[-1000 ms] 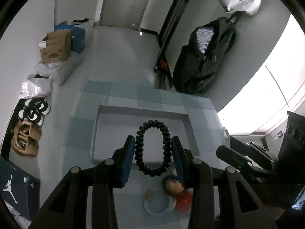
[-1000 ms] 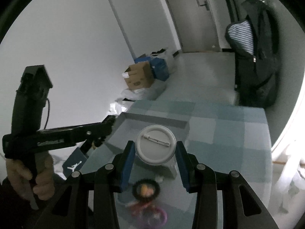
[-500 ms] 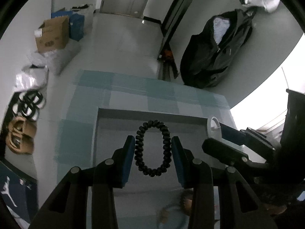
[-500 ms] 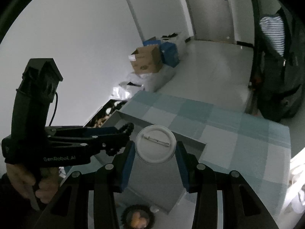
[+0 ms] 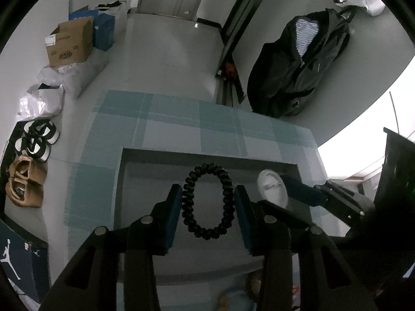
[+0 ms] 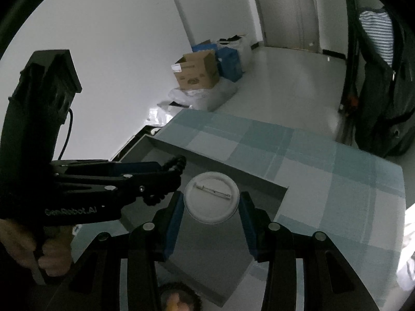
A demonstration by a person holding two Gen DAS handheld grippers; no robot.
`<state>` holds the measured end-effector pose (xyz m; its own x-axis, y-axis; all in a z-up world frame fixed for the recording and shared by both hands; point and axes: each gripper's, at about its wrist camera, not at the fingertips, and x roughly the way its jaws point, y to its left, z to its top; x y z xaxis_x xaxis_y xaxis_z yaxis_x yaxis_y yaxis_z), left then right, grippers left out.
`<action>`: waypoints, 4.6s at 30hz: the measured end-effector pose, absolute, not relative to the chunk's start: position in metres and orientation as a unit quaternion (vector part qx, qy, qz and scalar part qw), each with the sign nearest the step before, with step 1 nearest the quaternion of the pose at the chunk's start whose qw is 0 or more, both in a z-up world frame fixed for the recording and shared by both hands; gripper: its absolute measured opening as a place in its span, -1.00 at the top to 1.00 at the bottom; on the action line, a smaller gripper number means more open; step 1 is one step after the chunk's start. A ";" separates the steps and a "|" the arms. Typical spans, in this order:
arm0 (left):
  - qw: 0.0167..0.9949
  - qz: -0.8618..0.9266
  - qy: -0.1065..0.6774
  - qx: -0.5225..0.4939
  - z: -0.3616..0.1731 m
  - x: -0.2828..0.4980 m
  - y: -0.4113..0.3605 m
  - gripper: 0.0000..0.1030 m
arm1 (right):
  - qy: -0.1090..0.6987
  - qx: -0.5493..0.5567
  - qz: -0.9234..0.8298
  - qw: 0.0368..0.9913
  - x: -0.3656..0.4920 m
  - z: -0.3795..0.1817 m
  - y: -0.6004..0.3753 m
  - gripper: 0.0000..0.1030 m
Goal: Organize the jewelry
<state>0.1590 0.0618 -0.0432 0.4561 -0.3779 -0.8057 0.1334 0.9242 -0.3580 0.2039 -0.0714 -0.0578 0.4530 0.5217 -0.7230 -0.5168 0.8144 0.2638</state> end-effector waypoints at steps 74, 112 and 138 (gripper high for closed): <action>0.824 -0.171 0.540 0.002 -0.072 0.046 0.027 -0.53 | 0.407 0.044 0.240 0.880 0.078 -0.044 -0.139 -1.00; 0.825 -0.184 0.534 -0.020 -0.056 0.053 0.055 0.01 | 0.445 0.091 0.253 0.855 0.097 -0.061 -0.132 -1.00; 0.839 -0.144 0.514 -0.108 -0.044 0.066 0.102 0.01 | 0.486 -0.051 0.251 0.836 0.110 -0.090 -0.052 -0.46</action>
<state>0.0664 0.1024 -0.0444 0.4305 -0.3515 -0.8313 0.1303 0.9356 -0.3281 0.1099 -0.0518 -0.0902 0.4026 0.3689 -0.8378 -0.4689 0.8691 0.1574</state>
